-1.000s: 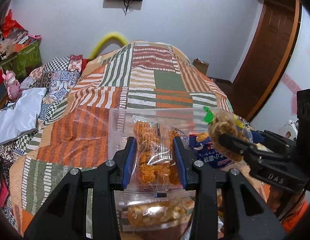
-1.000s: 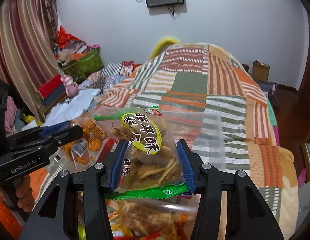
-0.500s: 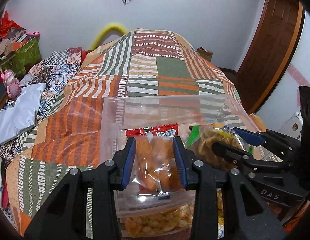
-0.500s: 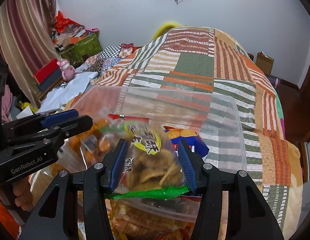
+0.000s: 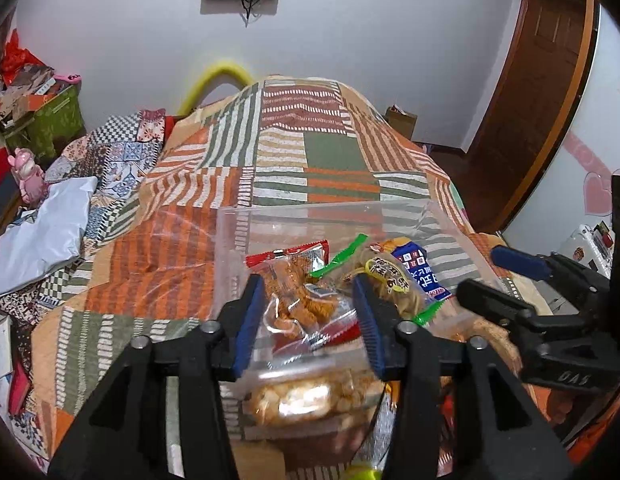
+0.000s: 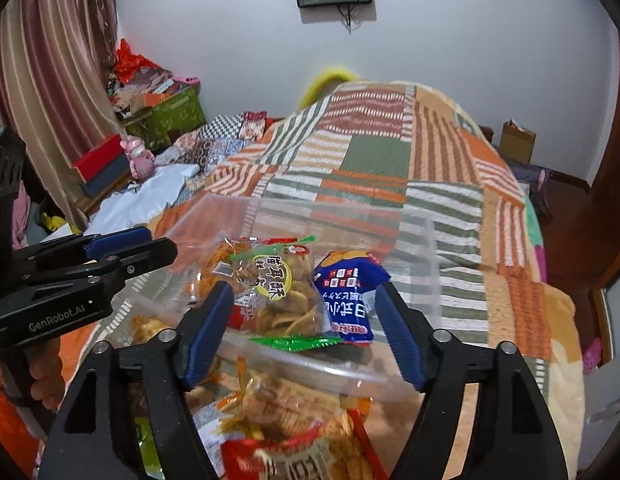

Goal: Organize snacks
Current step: 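Lower both held bags into the clear box and release them, then grasp the wrapped bread slab with the left tool while the right grasps the green jelly cup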

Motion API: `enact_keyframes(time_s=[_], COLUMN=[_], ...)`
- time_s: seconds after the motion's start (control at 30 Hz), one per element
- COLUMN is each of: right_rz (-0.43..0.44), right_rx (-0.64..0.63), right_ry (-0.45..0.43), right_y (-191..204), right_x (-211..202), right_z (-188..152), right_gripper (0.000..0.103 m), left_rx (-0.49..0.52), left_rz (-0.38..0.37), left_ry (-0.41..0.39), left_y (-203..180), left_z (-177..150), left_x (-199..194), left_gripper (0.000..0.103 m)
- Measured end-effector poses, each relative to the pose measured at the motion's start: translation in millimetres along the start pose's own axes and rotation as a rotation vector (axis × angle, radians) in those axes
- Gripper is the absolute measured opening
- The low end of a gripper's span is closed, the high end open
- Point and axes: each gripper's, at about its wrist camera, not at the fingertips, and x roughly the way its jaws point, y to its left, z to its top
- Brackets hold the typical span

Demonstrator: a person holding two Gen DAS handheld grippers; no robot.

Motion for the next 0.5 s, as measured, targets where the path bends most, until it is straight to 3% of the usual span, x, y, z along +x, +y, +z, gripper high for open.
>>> enact_keyframes(time_s=[0.27,0.5], right_rz=[-0.01,0.021], right_rx=[0.001,0.002], right_ry=[-0.013,0.001], right_y=[2,16], right_x=[-26,-35], right_z=[-20,-42], right_gripper=[0.077,0.077], left_rx=[-0.001,-0.034], left_rz=[0.035,0.054], left_ry=[-0.004,0.053], left_y=[9,25], left_z=[-19,-52], left_x=[-33,-44], left_gripper=[0.054,0.056])
